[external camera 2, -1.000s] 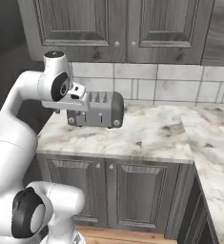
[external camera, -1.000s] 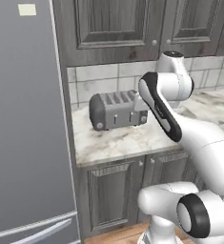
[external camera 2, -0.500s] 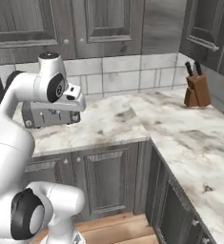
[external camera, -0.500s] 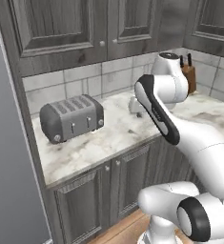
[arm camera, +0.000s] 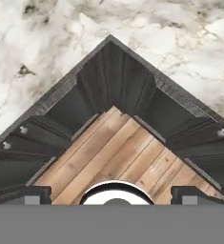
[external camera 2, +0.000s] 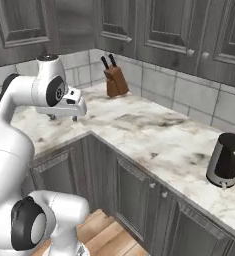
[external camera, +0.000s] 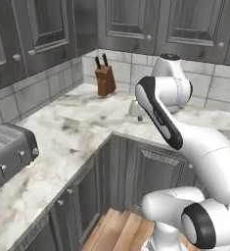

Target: Navigate to the microwave.

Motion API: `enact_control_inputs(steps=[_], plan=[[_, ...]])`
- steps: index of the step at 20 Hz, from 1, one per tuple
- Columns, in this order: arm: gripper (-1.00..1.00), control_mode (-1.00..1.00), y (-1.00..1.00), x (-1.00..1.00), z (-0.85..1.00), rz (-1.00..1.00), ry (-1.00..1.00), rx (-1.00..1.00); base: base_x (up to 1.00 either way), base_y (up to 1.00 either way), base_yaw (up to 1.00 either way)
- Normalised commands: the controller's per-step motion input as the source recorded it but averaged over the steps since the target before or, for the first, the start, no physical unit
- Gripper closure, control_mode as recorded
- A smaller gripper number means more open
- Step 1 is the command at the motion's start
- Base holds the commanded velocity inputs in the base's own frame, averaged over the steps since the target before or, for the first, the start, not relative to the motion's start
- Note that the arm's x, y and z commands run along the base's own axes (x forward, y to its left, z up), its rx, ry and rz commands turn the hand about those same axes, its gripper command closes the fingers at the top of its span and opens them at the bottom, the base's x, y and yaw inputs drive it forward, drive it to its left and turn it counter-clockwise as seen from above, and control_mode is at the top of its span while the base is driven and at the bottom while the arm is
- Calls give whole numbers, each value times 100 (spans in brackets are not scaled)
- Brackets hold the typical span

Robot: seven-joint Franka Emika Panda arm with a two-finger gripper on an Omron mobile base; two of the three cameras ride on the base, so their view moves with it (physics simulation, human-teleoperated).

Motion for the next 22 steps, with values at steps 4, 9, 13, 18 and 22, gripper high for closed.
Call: enact_control_inputs(steps=[4, 9, 13, 18, 22], plan=[[-100, 100, 0, 0, 0, 0, 0, 0, 0, 0, -81], [-100, 100, 0, 0, 0, 0, 0, 0, 0, 0, -84], [-100, 100, 0, 0, 0, 0, 0, 0, 0, 0, -87], [-100, 100, 0, 0, 0, 0, 0, 0, 0, 0, -85], [-100, 100, 0, 0, 0, 0, 0, 0, 1, -20, -78]])
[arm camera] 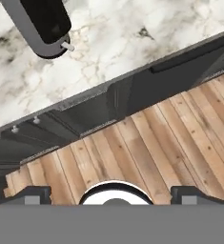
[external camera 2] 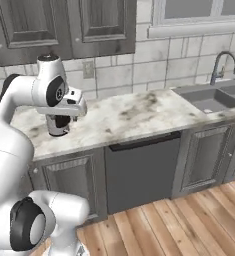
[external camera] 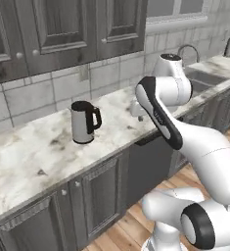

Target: Navigate to the microwave.

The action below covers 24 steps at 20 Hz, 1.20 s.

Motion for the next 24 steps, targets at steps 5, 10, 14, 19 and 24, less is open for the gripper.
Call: enact_control_inputs(steps=[5, 10, 14, 19, 24], plan=[[-100, 100, 0, 0, 0, 0, 0, 0, 16, -28, -71], [-100, 100, 0, 0, 0, 0, 0, 0, 28, -31, -68], [-100, 100, 0, 0, 0, 0, 0, 0, 27, -33, -69], [-100, 100, 0, 0, 0, 0, 0, 0, 37, -25, -65], [-100, 100, 0, 0, 0, 0, 0, 0, 66, 13, -55]])
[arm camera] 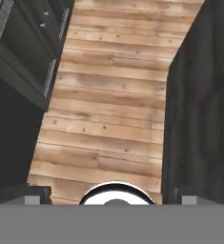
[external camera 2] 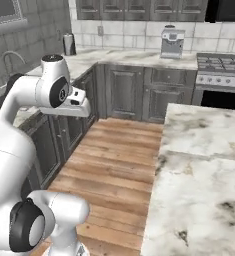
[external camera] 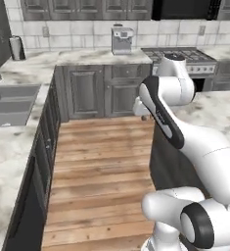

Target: Navigate to the microwave.

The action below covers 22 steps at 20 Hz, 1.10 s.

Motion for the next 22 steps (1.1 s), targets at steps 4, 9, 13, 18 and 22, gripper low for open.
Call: enact_control_inputs(steps=[4, 9, 13, 18, 22], plan=[[-100, 100, 0, 0, 0, 0, 0, 0, 95, 40, -46], [-100, 100, 0, 0, 0, 0, 0, 0, 100, 27, -41], [-100, 100, 0, 0, 0, 0, 0, 0, 100, 35, -41], [-100, 100, 0, 0, 0, 0, 0, 0, 100, 47, -40], [-100, 100, 0, 0, 0, 0, 0, 0, 83, 61, -38]])
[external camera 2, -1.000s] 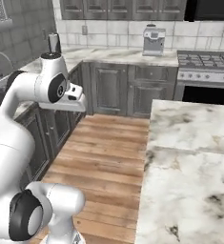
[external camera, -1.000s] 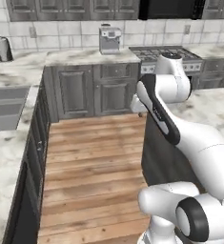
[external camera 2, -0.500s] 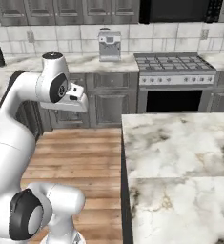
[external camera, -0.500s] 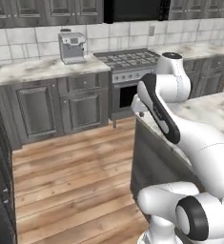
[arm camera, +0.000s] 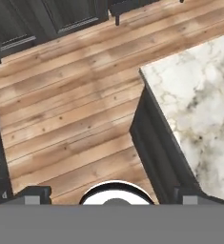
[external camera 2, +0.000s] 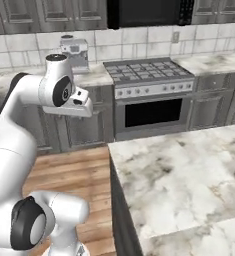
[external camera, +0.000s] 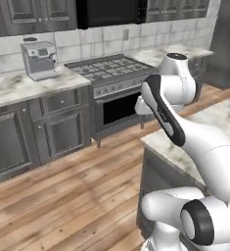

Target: Navigate to the microwave.

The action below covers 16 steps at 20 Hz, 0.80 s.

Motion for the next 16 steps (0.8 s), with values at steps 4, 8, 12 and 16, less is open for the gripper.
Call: enact_control_inputs(steps=[4, 8, 12, 16], plan=[[-100, 100, 0, 0, 0, 0, 0, 0, 71, 79, -38], [-100, 100, 0, 0, 0, 0, 0, 0, 76, 89, -34], [-100, 100, 0, 0, 0, 0, 0, 0, 91, 89, -33], [-100, 100, 0, 0, 0, 0, 0, 0, 99, 74, -33]])
